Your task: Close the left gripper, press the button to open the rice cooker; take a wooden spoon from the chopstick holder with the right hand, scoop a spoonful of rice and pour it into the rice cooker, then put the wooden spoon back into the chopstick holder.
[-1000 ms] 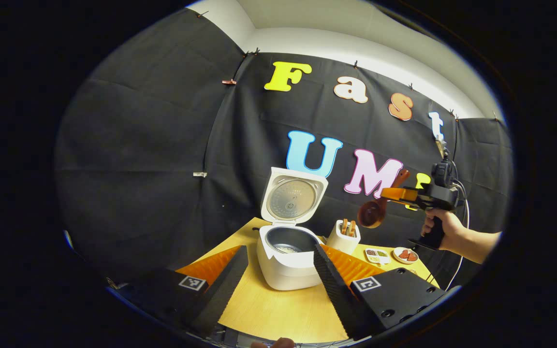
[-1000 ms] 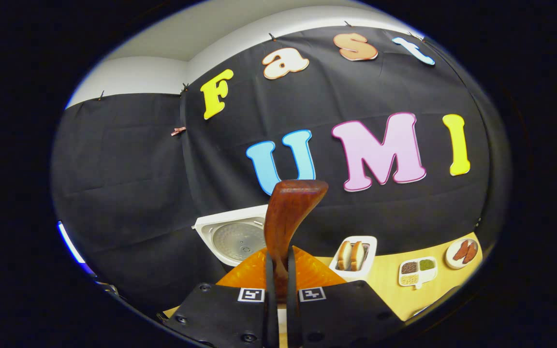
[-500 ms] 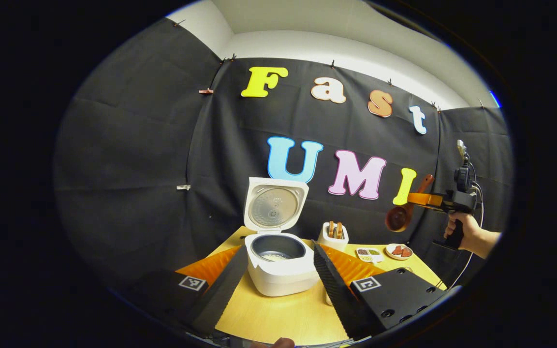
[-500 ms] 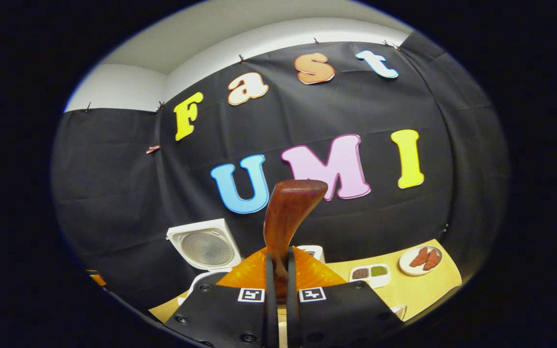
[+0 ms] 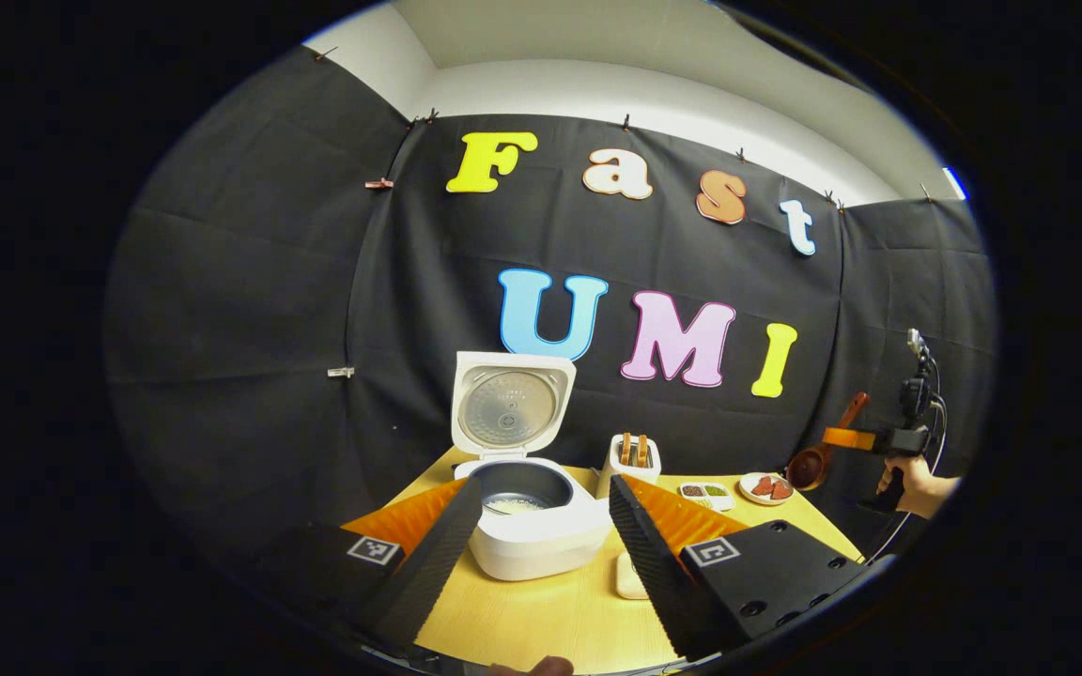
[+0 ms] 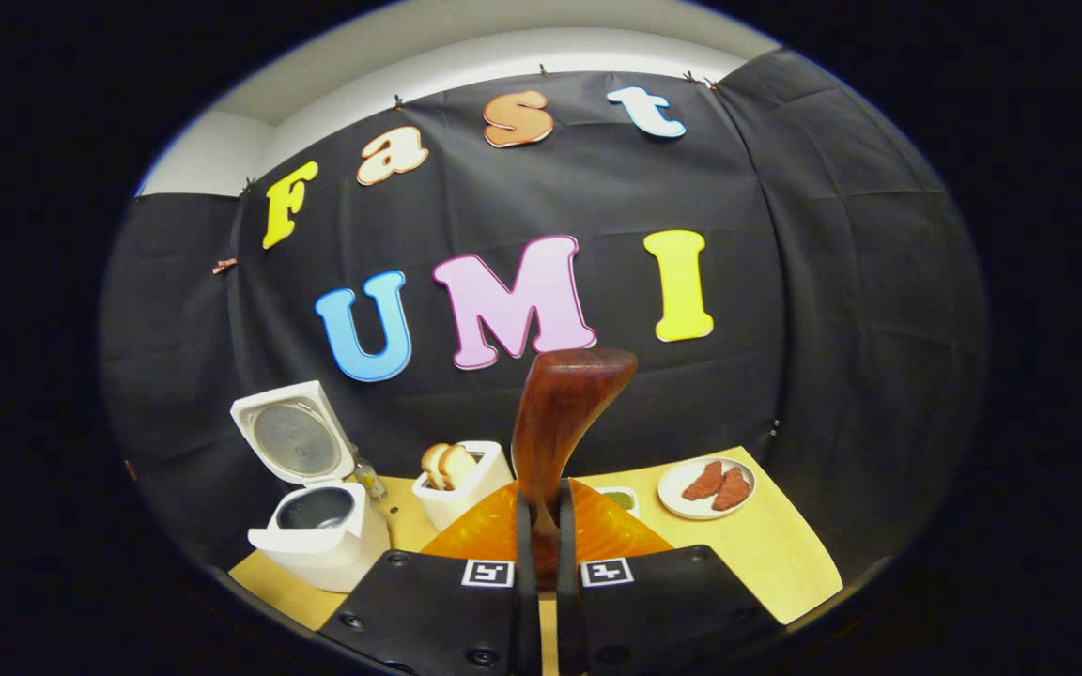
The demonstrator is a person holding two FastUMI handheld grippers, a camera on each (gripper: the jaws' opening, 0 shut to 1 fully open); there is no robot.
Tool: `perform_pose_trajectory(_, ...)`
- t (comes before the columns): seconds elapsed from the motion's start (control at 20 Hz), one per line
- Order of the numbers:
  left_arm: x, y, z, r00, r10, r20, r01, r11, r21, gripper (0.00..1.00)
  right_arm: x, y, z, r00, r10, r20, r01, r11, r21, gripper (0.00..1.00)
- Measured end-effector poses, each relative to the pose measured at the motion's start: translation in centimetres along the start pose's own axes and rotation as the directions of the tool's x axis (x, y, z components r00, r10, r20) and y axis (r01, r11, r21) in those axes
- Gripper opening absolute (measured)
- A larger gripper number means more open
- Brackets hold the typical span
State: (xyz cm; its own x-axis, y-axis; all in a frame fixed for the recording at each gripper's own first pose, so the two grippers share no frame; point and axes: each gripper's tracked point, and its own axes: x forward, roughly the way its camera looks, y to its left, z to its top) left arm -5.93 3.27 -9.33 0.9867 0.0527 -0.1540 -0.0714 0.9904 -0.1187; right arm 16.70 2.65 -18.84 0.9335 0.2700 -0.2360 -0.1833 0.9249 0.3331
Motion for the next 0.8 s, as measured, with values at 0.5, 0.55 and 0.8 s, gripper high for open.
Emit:
perform_pose_trajectory(0.5, -0.9, -1.7, 0.5, 0.999, 0.043, -0.017, -0.043, 0.999, 0.012, 0.94, 2.6, -7.2, -12.0, 0.979, -0.095, -0.18, 0.11, 0.991, 0.074, 0.12)
perform_pose_trajectory(0.55, -1.1, -1.8, 0.4, 0.999, 0.048, -0.021, -0.048, 0.999, 0.014, 0.94, 2.9, -7.5, -12.9, 0.975, -0.1, -0.196, 0.12, 0.988, 0.093, 0.12)
perform_pose_trajectory(0.8, -1.5, -1.9, 0.5, 0.997, 0.074, -0.025, -0.072, 0.996, 0.059, 0.94, 4.1, -8.4, -16.2, 0.965, -0.104, -0.243, 0.152, 0.97, 0.188, 0.13)
